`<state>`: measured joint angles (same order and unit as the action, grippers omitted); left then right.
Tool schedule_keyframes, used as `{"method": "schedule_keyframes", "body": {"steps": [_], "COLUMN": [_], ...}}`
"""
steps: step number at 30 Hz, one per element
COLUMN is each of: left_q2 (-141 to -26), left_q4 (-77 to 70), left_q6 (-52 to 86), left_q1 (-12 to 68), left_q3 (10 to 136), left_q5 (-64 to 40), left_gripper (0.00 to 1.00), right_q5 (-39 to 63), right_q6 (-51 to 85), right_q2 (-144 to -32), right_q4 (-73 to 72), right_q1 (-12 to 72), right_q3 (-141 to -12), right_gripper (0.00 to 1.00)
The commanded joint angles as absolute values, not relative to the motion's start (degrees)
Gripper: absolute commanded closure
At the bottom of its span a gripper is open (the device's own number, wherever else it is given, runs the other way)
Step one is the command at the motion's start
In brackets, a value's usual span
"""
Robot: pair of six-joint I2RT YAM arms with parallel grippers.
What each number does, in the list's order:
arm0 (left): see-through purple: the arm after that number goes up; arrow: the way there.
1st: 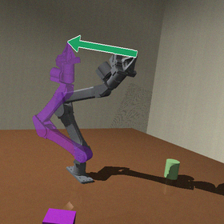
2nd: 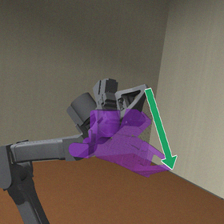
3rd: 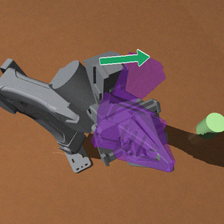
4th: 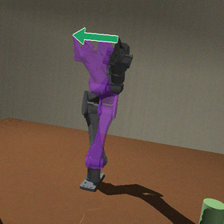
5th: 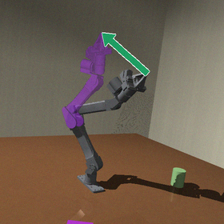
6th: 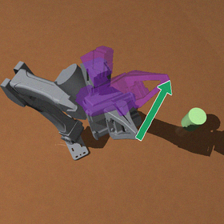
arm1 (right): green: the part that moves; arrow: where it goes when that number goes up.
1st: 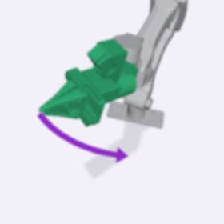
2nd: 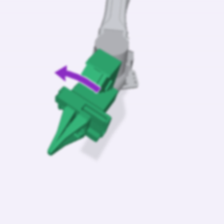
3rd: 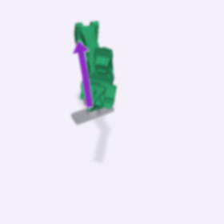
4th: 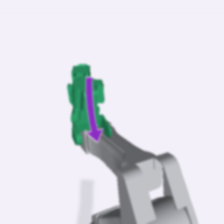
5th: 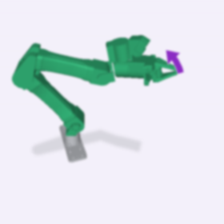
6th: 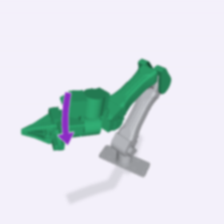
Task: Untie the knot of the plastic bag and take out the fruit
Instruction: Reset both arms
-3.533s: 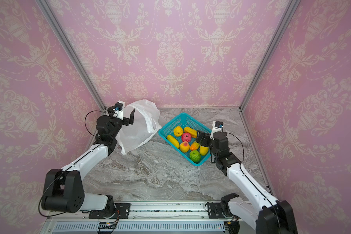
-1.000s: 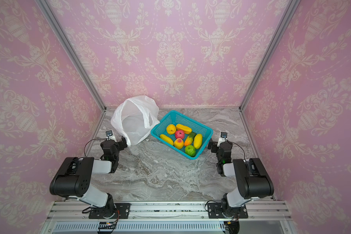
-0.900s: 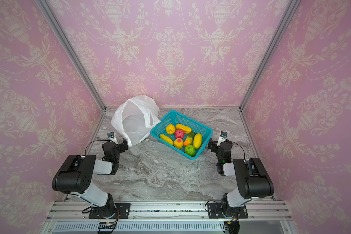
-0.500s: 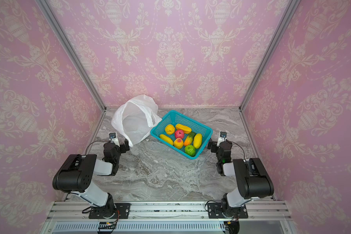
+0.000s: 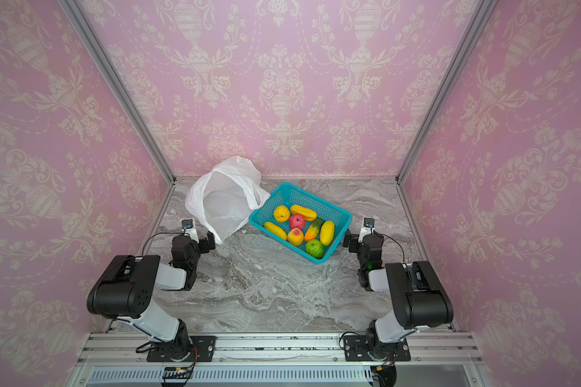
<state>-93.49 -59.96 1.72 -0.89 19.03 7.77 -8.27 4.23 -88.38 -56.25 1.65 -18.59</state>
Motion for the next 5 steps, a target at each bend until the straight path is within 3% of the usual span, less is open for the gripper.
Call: {"method": "schedule_keyframes", "body": {"steps": [1,5], "left_q2": [-93.77,-93.76], "left_q4": [-58.97,-58.97], "left_q6": [0.26,0.26], "left_q1": [-0.80,-0.72], "left_q3": [19.99,19.99], "left_q5": [6.59,6.59], "left_gripper": [0.01,0.01], "right_q5": [-7.37,-7.35], "right_q6": [3.12,3.08], "right_q2": [-88.50,-88.46], "right_q4": [-55.64,-55.70], "right_q1": [2.07,2.07], "right_q3": [-20.09,-20.02], "right_gripper": [0.00,0.00]}}
